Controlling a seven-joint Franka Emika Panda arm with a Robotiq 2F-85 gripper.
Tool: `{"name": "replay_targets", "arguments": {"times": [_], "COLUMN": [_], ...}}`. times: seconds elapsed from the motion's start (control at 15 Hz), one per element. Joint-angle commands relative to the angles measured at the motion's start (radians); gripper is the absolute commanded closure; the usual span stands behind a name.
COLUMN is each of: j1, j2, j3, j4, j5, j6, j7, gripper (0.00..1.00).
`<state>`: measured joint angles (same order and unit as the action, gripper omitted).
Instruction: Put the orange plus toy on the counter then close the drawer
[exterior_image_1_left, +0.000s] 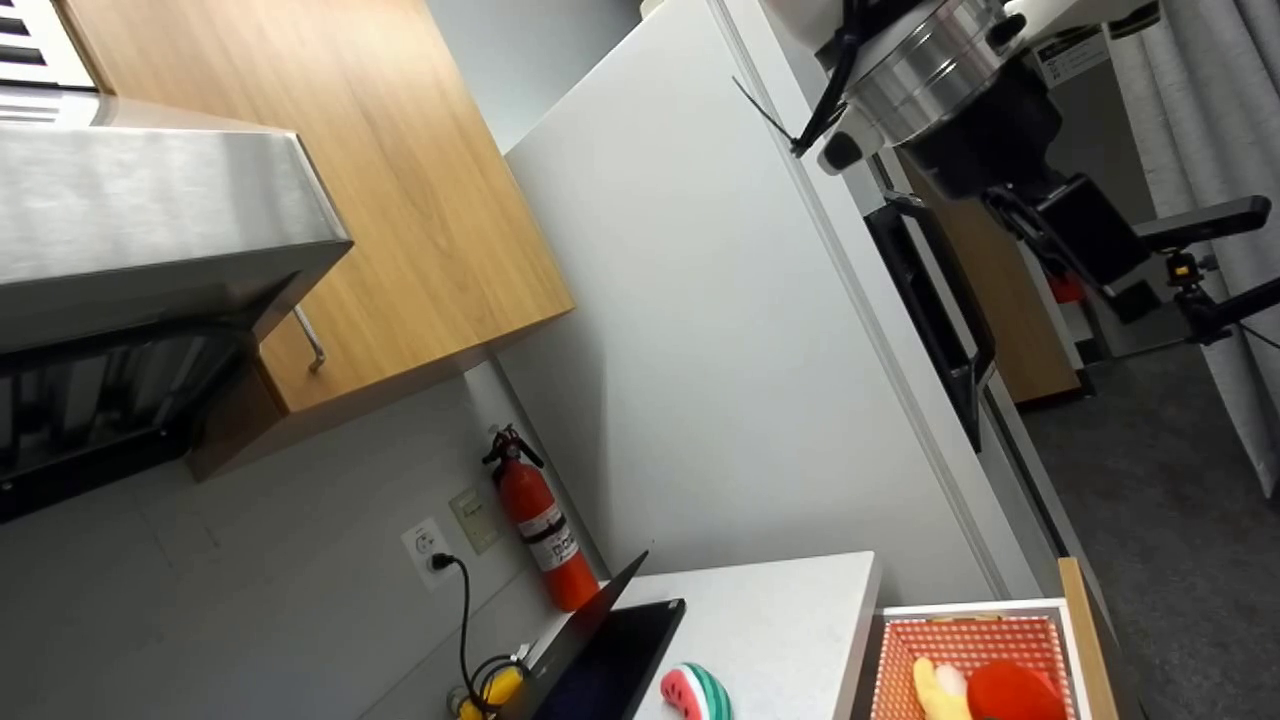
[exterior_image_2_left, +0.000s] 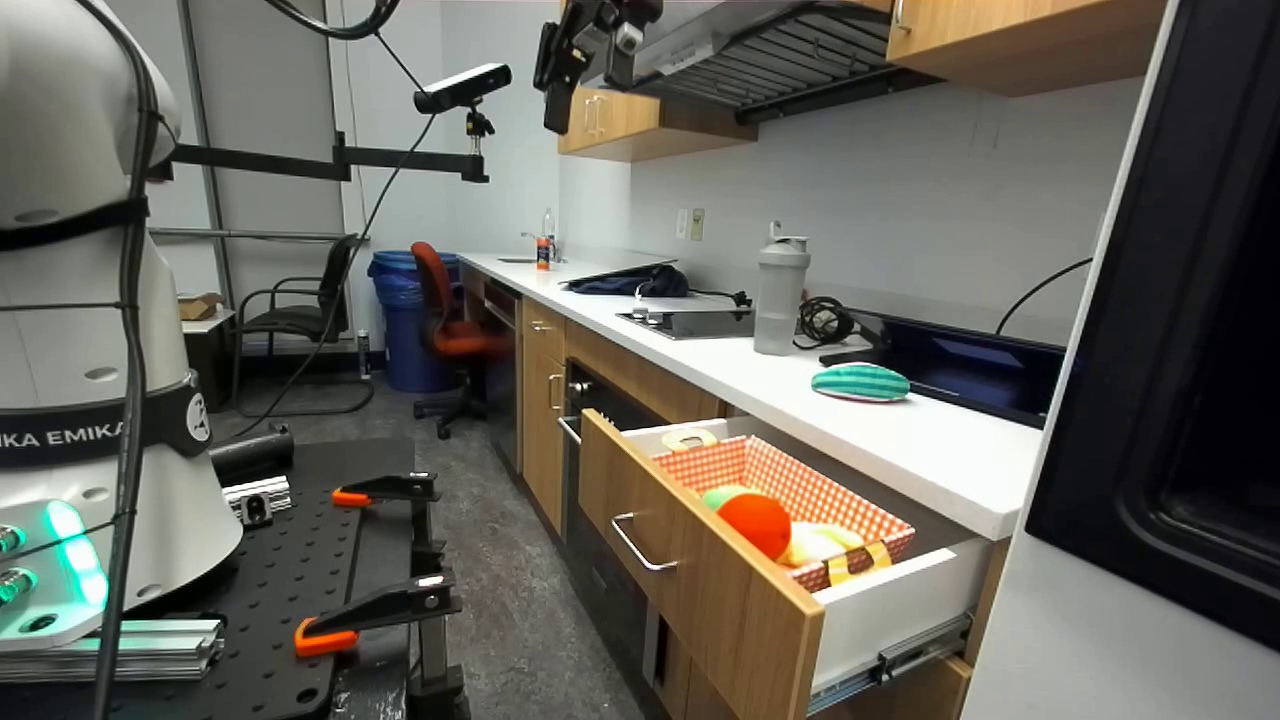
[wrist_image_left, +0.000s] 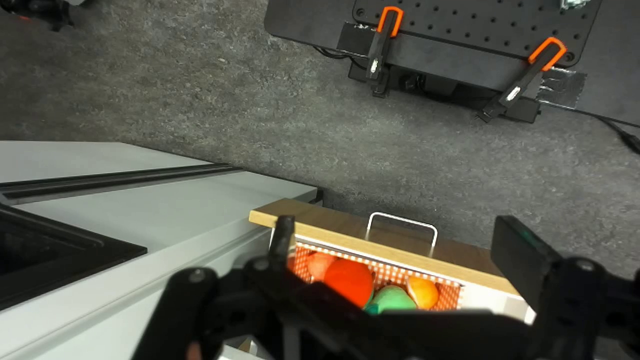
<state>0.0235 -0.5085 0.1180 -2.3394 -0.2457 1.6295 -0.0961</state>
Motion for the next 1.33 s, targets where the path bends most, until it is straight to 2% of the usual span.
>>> {"name": "replay_targets", "arguments": {"times": [0.0, 0.07, 0.2, 0.53, 0.6, 0.8, 1.27], "j1": [0.024, 0.017, 0.020, 0.033, 0.037, 0.038, 0.039], "j2": [0.002, 0.176, 0.221, 0.452, 0.336, 0.431, 0.445], "j3": [-0.019, 0.008, 0.013, 0.022, 0.004, 0.004, 0.004], "j4": [0.003, 0.200, 0.263, 0.543, 0.399, 0.493, 0.514], "j5": [-0.015, -0.022, -0.025, -0.033, -0.005, -0.006, -0.007], "j6": [-0.007, -0.031, -0.024, -0.056, -0.002, -0.005, -0.013], "j7": [0.010, 0.030, 0.025, 0.024, 0.007, 0.006, 0.006], "gripper": [0.00, 0.00, 0.00, 0.00, 0.00, 0.00, 0.00]}}
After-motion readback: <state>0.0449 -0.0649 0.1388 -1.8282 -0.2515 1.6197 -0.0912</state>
